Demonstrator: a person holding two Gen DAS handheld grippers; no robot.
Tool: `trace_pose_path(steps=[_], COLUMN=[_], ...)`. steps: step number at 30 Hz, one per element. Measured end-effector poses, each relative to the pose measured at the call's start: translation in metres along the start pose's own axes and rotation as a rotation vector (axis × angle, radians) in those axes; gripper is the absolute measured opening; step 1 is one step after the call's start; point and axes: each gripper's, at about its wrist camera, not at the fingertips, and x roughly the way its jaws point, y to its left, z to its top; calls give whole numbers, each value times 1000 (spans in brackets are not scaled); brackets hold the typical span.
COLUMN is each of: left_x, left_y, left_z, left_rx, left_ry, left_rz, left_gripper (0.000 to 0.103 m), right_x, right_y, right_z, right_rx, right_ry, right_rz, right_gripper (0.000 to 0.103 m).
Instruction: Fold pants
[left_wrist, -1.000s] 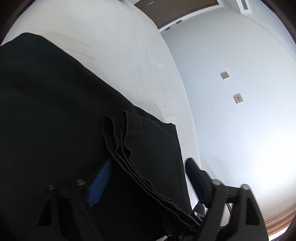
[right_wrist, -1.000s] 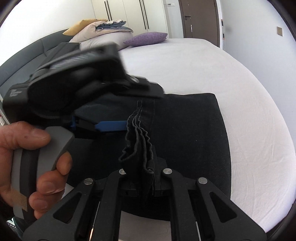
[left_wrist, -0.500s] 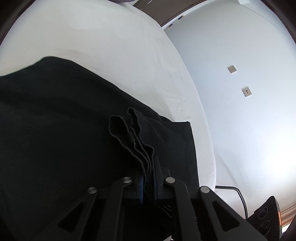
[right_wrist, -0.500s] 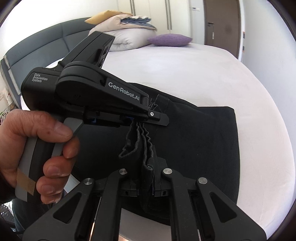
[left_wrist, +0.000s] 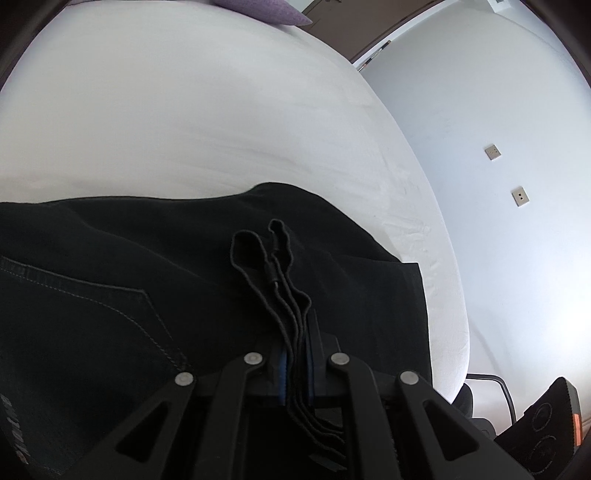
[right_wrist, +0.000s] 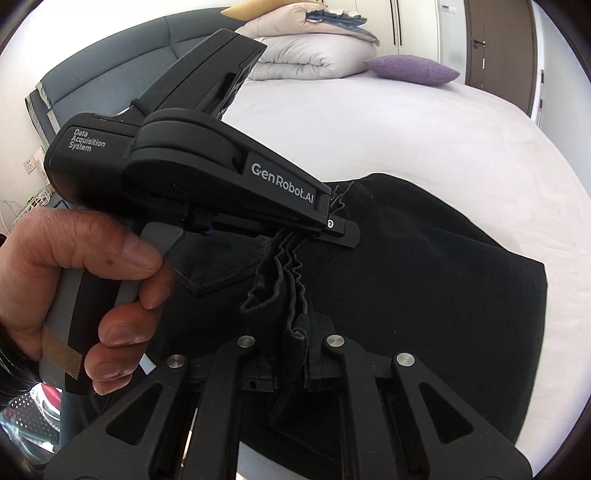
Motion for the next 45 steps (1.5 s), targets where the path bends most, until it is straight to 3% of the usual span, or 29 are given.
trace_pose_path(steps=[9,16,18,22,27,29,31,32,35,39,41,45], left_x=[8,4,-2,-23,-41,-36,-19,-10,4,7,11,14], left_y=[16,23,21,17,-10,-28,-46,-49,-48,-51,-56,-56], left_z=[-10,-22,-24,-30,-39,-44,-53,-59,-76,-89,-90,-95], left_rx=[-23,-38,-20,5,97,170,246,268,282,286,280,282], left_ry=[10,-22,-39,-94,-159,-157,-128,-101,-67,-87,-93,-100], left_rz=[-3,0,35,140,271,309,371,392,458,523,544,549], left_gripper=[7,13,20,43,47,54,55,55,56,60,62,62], right_x=[37,34,25,-10,-52,-71,-82,-69,-63,-38,-22,34], right_y=[-6,-22,-35,-70,-123,-160,-188,-208,-249,-274,-286,-306], right_z=[-7,-18,-26,-50,-73,-77,-79,-69,-64,-39,-23,-33], right_rx=[28,73,105,188,375,448,533,588,694,717,762,858], right_ry=[85,111,131,133,71,17,-51,-82,-112,-73,-33,46], right_rz=[21,93,147,243,358,358,359,366,438,555,565,557], right_gripper=[10,13,14,14,15,30,75,77,76,51,49,45])
